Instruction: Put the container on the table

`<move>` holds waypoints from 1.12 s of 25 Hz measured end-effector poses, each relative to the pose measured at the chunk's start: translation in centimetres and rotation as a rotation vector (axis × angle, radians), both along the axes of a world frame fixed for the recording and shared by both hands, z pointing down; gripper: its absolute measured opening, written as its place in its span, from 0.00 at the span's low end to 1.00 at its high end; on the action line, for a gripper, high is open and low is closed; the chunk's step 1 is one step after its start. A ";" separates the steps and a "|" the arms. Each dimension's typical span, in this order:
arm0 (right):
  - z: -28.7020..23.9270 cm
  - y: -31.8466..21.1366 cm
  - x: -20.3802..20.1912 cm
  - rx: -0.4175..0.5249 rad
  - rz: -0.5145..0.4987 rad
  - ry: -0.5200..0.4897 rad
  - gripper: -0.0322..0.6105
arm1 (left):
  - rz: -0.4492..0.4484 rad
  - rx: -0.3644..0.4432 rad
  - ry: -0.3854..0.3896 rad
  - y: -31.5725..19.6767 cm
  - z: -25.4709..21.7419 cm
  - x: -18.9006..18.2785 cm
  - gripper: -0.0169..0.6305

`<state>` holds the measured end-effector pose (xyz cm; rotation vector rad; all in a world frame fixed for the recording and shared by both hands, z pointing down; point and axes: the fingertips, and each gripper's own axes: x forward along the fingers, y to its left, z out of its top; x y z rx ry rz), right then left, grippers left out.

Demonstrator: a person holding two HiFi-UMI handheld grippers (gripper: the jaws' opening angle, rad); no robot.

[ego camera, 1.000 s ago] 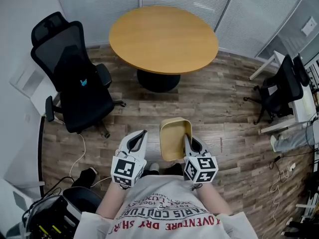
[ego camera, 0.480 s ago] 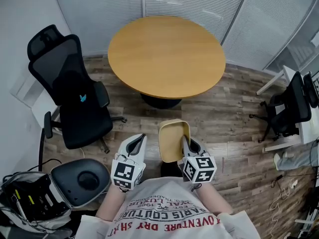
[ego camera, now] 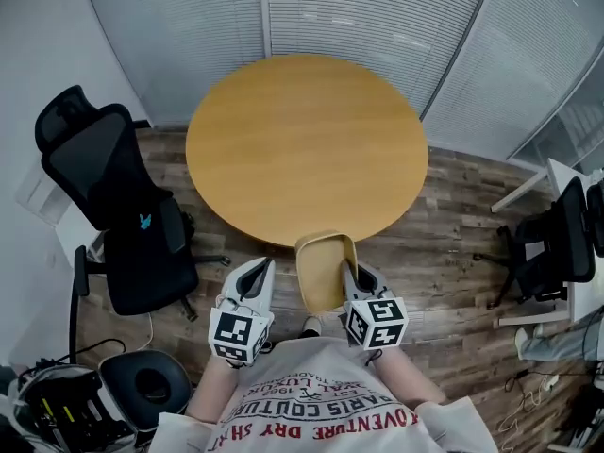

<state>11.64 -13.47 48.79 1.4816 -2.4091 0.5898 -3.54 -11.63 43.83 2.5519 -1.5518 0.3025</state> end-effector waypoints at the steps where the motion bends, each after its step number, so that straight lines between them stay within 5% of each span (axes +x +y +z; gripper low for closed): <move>1: 0.2 -1.1 0.5 -0.005 -0.003 0.001 0.07 | -0.009 -0.001 0.002 -1.1 0.0 0.4 0.02; 16: 1.9 -15.5 2.2 -0.051 0.075 0.005 0.07 | 0.005 -0.027 0.026 -15.9 1.3 0.2 0.02; 28: 4.1 -28.2 -3.0 -0.127 0.123 0.005 0.07 | 0.063 -0.073 0.030 -29.4 3.0 -4.7 0.02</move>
